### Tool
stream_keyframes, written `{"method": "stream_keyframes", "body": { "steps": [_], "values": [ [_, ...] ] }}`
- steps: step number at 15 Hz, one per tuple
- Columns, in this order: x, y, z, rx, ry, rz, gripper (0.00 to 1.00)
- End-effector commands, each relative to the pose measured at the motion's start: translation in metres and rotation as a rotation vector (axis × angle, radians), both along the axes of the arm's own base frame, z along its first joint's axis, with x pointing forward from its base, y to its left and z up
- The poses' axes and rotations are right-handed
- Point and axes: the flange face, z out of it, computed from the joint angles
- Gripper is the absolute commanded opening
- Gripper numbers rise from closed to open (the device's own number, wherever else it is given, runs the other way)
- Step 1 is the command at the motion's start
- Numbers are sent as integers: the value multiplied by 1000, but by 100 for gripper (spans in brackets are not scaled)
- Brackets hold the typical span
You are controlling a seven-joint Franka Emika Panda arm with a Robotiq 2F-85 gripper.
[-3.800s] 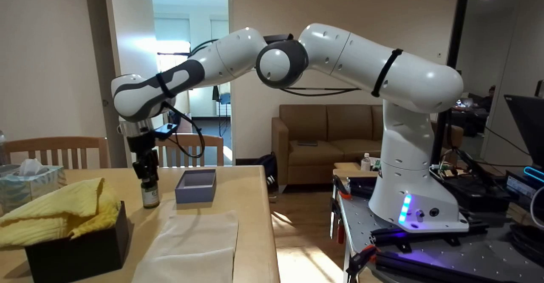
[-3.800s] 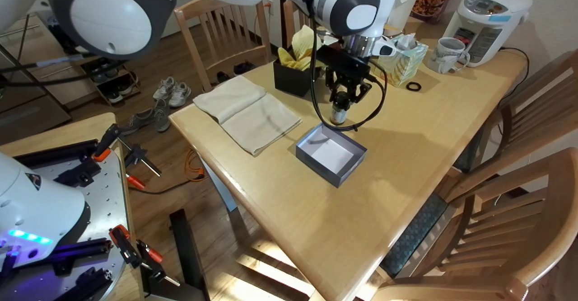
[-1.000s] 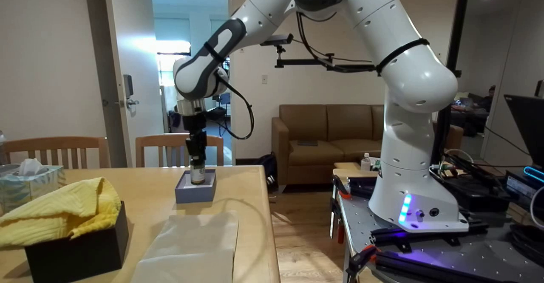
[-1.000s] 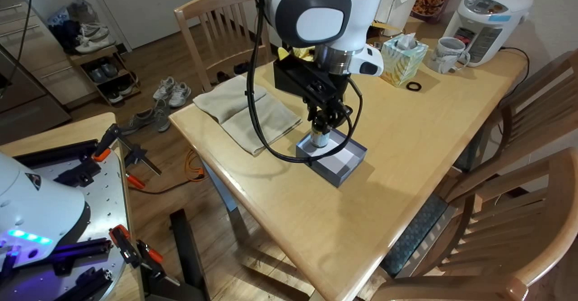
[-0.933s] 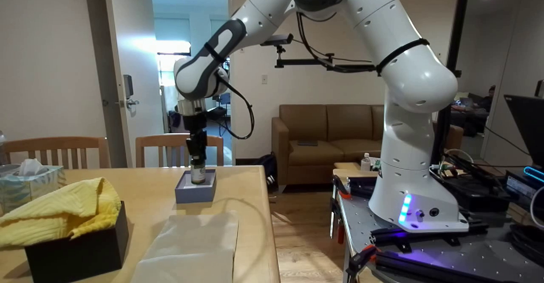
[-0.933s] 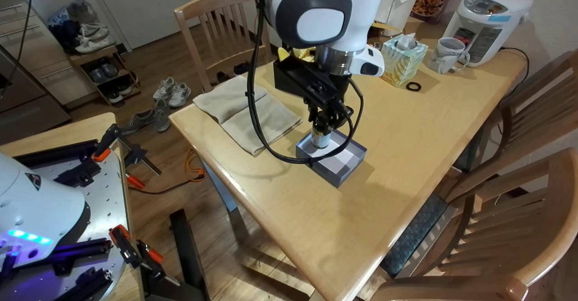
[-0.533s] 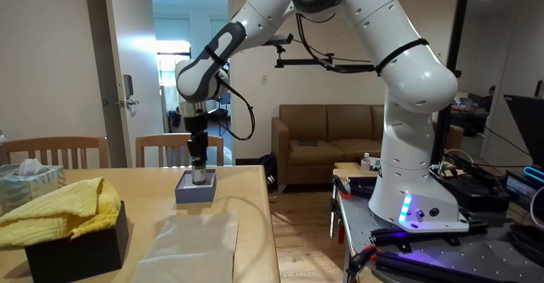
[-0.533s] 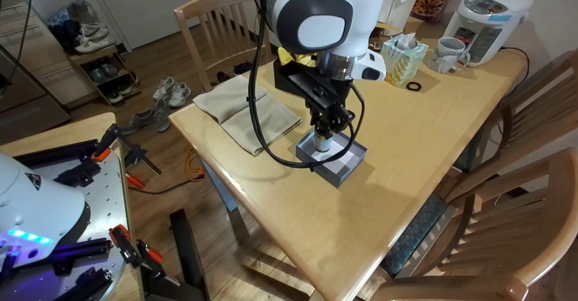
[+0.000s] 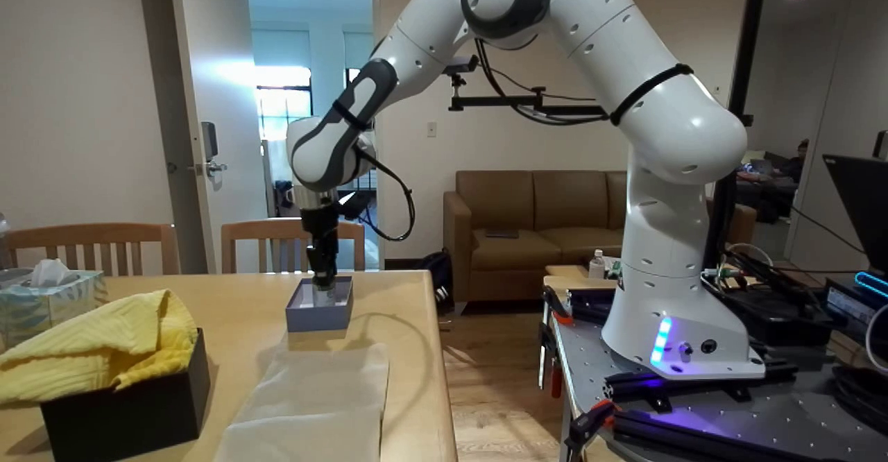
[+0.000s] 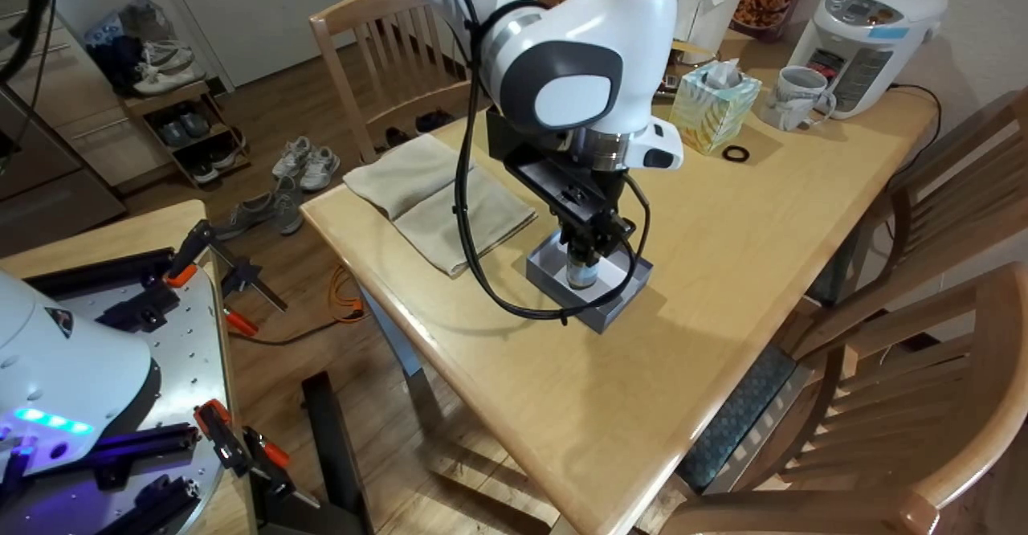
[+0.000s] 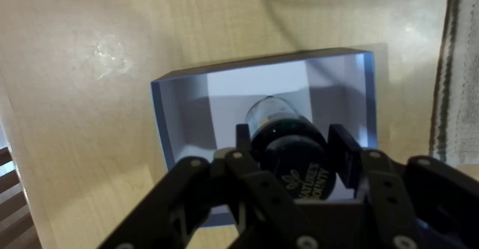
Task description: Pick up the small glass bottle and put it in the grey box. Pick up the grey box and place it on top of the black box.
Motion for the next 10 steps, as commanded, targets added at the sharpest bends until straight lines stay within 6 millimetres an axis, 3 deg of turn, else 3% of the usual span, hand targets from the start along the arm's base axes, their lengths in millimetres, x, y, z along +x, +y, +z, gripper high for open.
{"method": "stream_keyframes", "body": {
  "steps": [1,3,4,8,10],
  "values": [
    [11,-7,-8,-47,-24,17,29],
    [13,-8,-10,-42,-27,26,29],
    [15,-9,-8,-37,-29,26,73],
    [18,-6,-6,-15,-35,38,97],
    [18,-4,-2,-4,-41,41,100]
  ]
}}
